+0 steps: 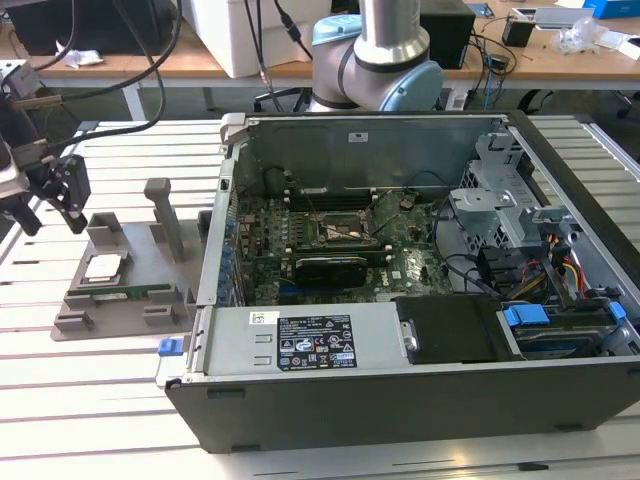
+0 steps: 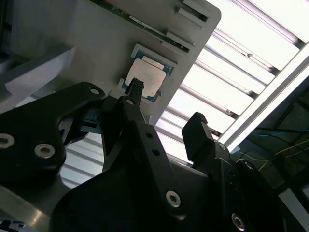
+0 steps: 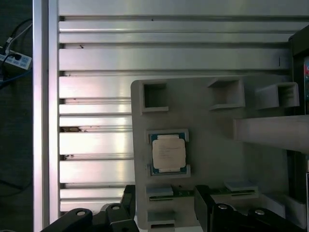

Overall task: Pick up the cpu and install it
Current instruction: 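Pick up the cpu and move it towards the insertion slot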

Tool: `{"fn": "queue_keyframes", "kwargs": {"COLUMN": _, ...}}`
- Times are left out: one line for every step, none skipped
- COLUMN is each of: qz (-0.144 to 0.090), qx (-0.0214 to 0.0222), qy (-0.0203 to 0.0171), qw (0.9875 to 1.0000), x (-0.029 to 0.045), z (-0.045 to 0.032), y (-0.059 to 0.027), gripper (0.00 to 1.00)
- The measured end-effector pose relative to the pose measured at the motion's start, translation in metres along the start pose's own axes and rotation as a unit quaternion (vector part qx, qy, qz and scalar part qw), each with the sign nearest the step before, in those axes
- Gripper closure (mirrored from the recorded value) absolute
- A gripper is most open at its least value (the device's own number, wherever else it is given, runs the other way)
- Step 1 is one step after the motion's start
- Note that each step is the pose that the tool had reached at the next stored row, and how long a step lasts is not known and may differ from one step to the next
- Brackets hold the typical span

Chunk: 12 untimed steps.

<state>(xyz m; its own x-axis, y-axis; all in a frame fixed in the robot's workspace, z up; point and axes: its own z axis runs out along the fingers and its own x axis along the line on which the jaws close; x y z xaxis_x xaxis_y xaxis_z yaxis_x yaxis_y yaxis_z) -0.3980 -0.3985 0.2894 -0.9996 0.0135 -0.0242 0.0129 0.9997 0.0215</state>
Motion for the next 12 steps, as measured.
{"fn": "queue_keyframes", "kwargs": {"qz": 0.0, "qx": 0.0, "qy": 0.0, "qw": 1.0, "x": 0.0, "z": 0.0013, "y": 0.0, "gripper": 0.4}}
{"fn": "queue_keyframes", "kwargs": {"qz": 0.0, "qx": 0.0, "qy": 0.0, "qw": 1.0, "x": 0.0, "z": 0.0027, "y": -0.0001, "gripper": 0.4}}
{"fn": "queue_keyframes", "kwargs": {"qz": 0.0, "qx": 0.0, "qy": 0.0, "qw": 1.0, "x": 0.0, "z": 0.0036, "y": -0.0001, "gripper": 0.4}}
{"fn": "queue_keyframes", "kwargs": {"qz": 0.0, "qx": 0.0, "qy": 0.0, "qw": 1.0, "x": 0.0, "z": 0.0046, "y": -0.0001, "gripper": 0.4}}
{"fn": "queue_keyframes", "kwargs": {"qz": 0.0, "qx": 0.0, "qy": 0.0, "qw": 1.0, "x": 0.0, "z": 0.0064, "y": -0.0001, "gripper": 0.4}}
{"fn": "queue_keyframes", "kwargs": {"qz": 0.0, "qx": 0.0, "qy": 0.0, "qw": 1.0, "x": 0.0001, "z": 0.008, "y": -0.0002, "gripper": 0.4}}
{"fn": "queue_keyframes", "kwargs": {"qz": 0.0, "qx": 0.0, "qy": 0.0, "qw": 1.0, "x": 0.0001, "z": 0.0087, "y": -0.0002, "gripper": 0.4}}
{"fn": "queue_keyframes", "kwargs": {"qz": 0.0, "qx": 0.0, "qy": 0.0, "qw": 1.0, "x": 0.0, "z": 0.0094, "y": -0.0002, "gripper": 0.4}}
{"fn": "queue_keyframes", "kwargs": {"qz": 0.0, "qx": 0.0, "qy": 0.0, "qw": 1.0, "x": 0.0, "z": 0.0103, "y": -0.0002, "gripper": 0.4}}
{"fn": "queue_keyframes", "kwargs": {"qz": 0.0, "qx": 0.0, "qy": 0.0, "qw": 1.0, "x": 0.0, "z": 0.0109, "y": -0.0002, "gripper": 0.4}}
{"fn": "queue_keyframes", "kwargs": {"qz": 0.0, "qx": 0.0, "qy": 0.0, "qw": 1.0, "x": 0.0, "z": 0.0127, "y": -0.0003, "gripper": 0.4}}
{"fn": "queue_keyframes", "kwargs": {"qz": 0.0, "qx": 0.0, "qy": 0.0, "qw": 1.0, "x": 0.0, "z": 0.0142, "y": -0.0003, "gripper": 0.4}}
